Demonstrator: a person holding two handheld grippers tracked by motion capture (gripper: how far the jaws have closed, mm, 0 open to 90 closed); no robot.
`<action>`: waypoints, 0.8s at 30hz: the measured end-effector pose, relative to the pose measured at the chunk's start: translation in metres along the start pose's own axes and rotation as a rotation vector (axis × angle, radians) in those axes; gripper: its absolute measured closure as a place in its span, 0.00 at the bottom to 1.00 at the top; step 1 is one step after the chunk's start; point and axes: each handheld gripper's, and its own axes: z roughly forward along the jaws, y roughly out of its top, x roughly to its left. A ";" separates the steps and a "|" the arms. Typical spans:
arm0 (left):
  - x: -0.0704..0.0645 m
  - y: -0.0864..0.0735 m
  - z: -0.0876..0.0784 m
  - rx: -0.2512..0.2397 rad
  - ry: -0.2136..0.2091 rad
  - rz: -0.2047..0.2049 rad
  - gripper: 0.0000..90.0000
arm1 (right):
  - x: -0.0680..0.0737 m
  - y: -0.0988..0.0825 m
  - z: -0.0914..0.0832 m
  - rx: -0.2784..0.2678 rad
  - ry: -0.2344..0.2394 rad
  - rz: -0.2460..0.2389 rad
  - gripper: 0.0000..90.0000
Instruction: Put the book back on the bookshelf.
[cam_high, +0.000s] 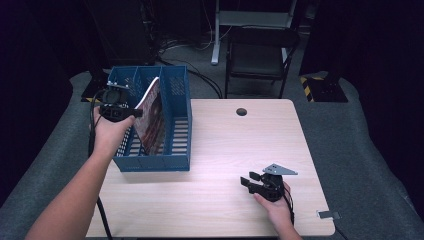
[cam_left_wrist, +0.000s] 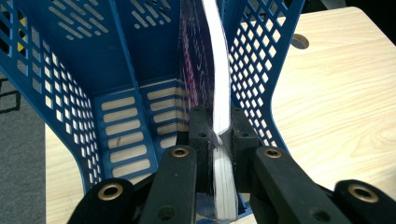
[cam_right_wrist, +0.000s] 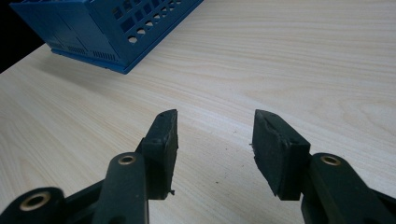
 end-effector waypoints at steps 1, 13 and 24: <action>0.001 0.000 0.000 0.003 0.001 -0.003 0.92 | 0.000 0.000 0.000 0.001 0.002 -0.005 0.56; 0.013 0.004 -0.001 -0.015 0.034 -0.038 0.93 | -0.001 0.000 0.000 0.002 -0.005 -0.005 0.56; 0.024 0.012 0.001 -0.039 0.073 -0.103 0.93 | -0.001 0.000 0.000 0.001 -0.002 -0.003 0.56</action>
